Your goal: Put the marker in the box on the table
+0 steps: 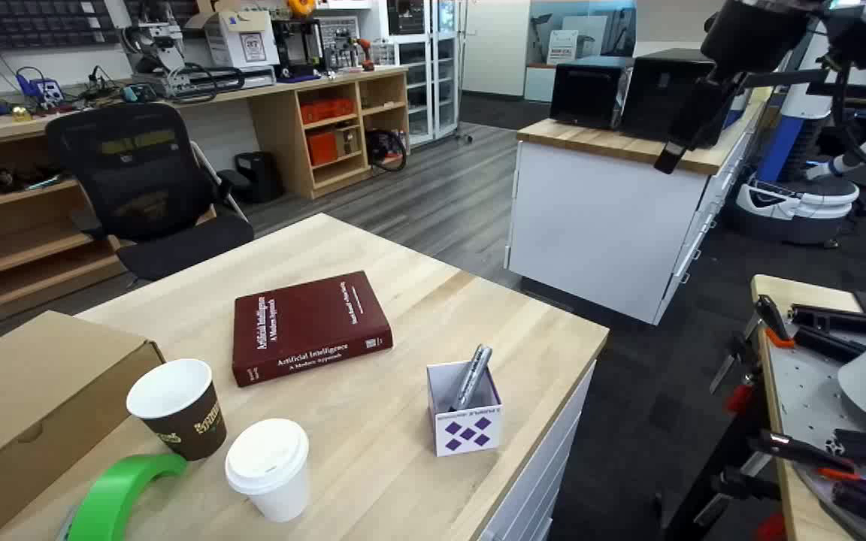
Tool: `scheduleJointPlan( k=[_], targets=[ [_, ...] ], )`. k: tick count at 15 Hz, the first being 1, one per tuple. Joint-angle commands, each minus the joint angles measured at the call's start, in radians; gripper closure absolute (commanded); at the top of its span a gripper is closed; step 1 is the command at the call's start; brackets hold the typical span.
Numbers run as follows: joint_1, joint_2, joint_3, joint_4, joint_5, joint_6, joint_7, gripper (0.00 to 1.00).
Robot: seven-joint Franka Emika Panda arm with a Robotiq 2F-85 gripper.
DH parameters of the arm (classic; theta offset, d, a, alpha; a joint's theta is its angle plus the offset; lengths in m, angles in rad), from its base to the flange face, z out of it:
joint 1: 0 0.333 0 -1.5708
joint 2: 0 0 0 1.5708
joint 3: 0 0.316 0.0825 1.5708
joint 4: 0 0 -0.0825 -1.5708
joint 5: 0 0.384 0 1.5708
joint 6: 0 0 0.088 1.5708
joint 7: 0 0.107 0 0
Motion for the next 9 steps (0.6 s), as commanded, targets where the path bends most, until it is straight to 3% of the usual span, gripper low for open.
scheduleJointPlan(
  k=[1, 9],
  targets=[
    [-0.001, 0.002, 0.0, -0.003, 0.0, -0.003, -0.001, 0.0],
    [0.0, 0.006, 0.0, -0.008, 0.0, -0.005, -0.001, 0.0]
  ],
)
